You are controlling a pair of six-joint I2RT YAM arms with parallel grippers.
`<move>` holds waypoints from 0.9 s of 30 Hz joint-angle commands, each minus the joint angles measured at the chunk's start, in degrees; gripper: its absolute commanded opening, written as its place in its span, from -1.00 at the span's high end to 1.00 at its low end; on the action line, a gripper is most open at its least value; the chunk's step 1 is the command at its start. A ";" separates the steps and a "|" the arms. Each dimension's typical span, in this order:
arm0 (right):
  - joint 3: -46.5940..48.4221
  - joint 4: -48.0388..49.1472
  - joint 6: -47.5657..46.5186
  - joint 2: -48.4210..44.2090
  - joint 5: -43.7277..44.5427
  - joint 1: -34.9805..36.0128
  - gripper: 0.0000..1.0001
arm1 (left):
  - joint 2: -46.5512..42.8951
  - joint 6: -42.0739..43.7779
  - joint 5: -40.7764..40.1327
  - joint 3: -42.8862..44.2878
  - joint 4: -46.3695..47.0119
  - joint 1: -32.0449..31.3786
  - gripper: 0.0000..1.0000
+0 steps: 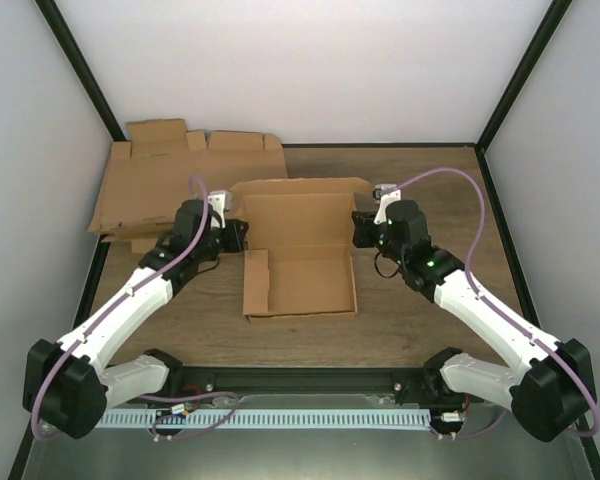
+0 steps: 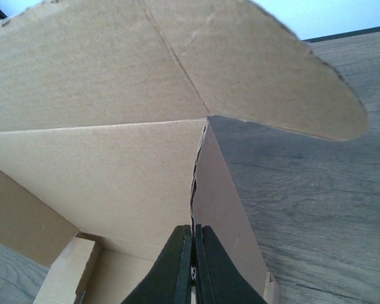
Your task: Fold the paper box
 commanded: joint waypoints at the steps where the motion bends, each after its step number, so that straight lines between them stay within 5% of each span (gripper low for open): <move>1: -1.33 -4.38 4.88 -0.51 0.66 2.19 0.99 | -3.64 -5.70 3.00 -6.99 5.46 -1.07 0.90; 27: -16.36 -10.36 14.48 -16.01 -4.18 3.45 0.98 | -19.02 -15.34 0.40 -25.14 6.25 -8.54 0.89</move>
